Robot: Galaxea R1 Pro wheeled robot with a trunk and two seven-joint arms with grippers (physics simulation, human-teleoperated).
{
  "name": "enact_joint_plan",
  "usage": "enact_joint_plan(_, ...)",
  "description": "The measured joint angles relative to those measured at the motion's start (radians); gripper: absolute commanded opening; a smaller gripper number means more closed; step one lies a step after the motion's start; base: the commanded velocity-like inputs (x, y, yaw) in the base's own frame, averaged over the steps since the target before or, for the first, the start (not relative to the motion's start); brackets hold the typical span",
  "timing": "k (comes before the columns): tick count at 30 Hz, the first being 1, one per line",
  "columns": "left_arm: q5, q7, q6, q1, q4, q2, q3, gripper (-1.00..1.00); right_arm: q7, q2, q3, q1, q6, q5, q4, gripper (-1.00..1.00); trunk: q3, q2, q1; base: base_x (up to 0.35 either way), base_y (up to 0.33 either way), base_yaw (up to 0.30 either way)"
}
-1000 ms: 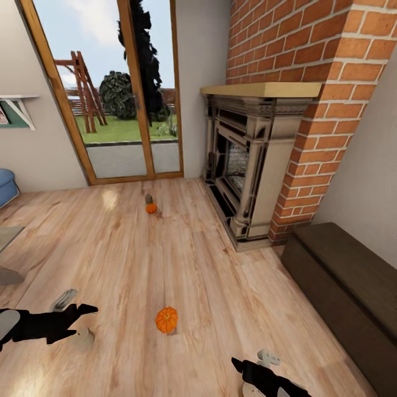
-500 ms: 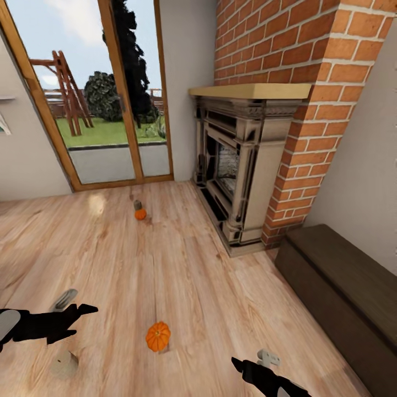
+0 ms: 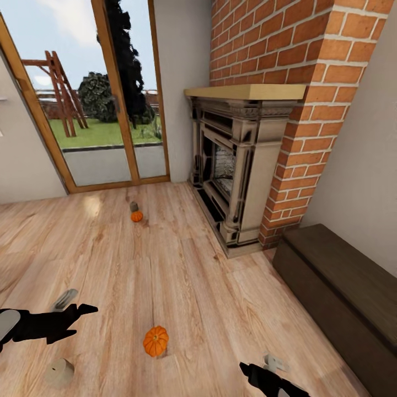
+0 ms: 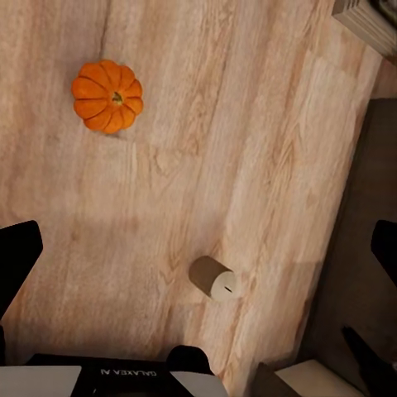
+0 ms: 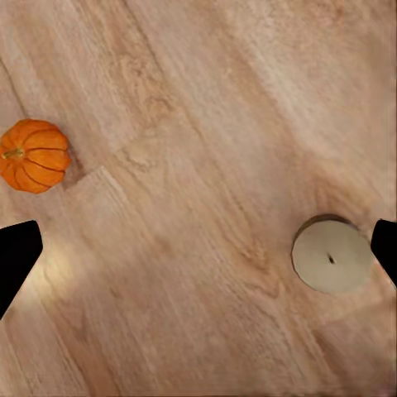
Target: Place each of the two pumpkins and all three candles from the living room inside a cabinet in the living room (use any cabinet), then make sure every cabinet is closed, and position the cauldron so it is next to a table in the living room.
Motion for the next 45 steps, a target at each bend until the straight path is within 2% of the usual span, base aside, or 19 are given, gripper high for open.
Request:
enact_joint_plan(3,0.0,0.001,0.0,0.0,0.0,0.0,0.001,1.0,-0.159,0.0,0.003,0.0,-0.007,0.0,-0.008,1.0,0.0,0.0,0.0,0.0,0.0,0.0)
enact_joint_plan(5,0.0,0.002,0.0,0.0,-0.001,0.0,0.003,1.0,-0.214,0.0,0.003,0.0,-0.009,0.0,-0.01,1.0,0.0,0.0,0.0,0.0,0.0,0.0)
enact_joint_plan(17,-0.001,0.004,0.0,0.0,-0.007,0.0,0.002,1.0,-0.273,0.0,0.002,0.0,-0.007,-0.002,-0.002,1.0,-0.037,-0.084,0.046,0.0,0.0,0.0)
enact_joint_plan(22,-0.001,0.007,0.0,0.001,-0.079,0.0,0.0,1.0,-0.391,0.001,0.001,0.0,-0.007,-0.004,-0.002,1.0,-0.053,-0.119,0.065,0.0,0.0,0.0)
enact_joint_plan(24,-0.002,0.008,0.0,0.001,-0.091,0.0,0.0,1.0,-0.419,0.001,0.002,0.0,-0.009,-0.003,-0.007,1.0,-0.059,-0.133,0.073,0.0,0.0,0.0)
enact_joint_plan(33,-0.007,0.008,0.0,0.002,-0.111,0.0,-0.001,1.0,-0.436,0.0,0.006,0.0,-0.012,0.001,-0.011,1.0,-0.088,-0.196,0.107,0.0,0.0,0.0)
enact_joint_plan(39,-0.052,0.008,0.0,0.003,-0.143,-0.001,-0.001,1.0,-0.436,0.0,0.008,0.0,-0.029,0.007,-0.013,1.0,-0.106,-0.238,0.13,0.0,0.0,0.0)
enact_joint_plan(45,-0.073,0.008,0.002,0.014,-0.243,0.001,-0.001,1.0,-0.436,0.001,0.01,0.0,-0.05,0.01,-0.013,1.0,-0.125,-0.28,0.153,0.0,0.0,0.0)
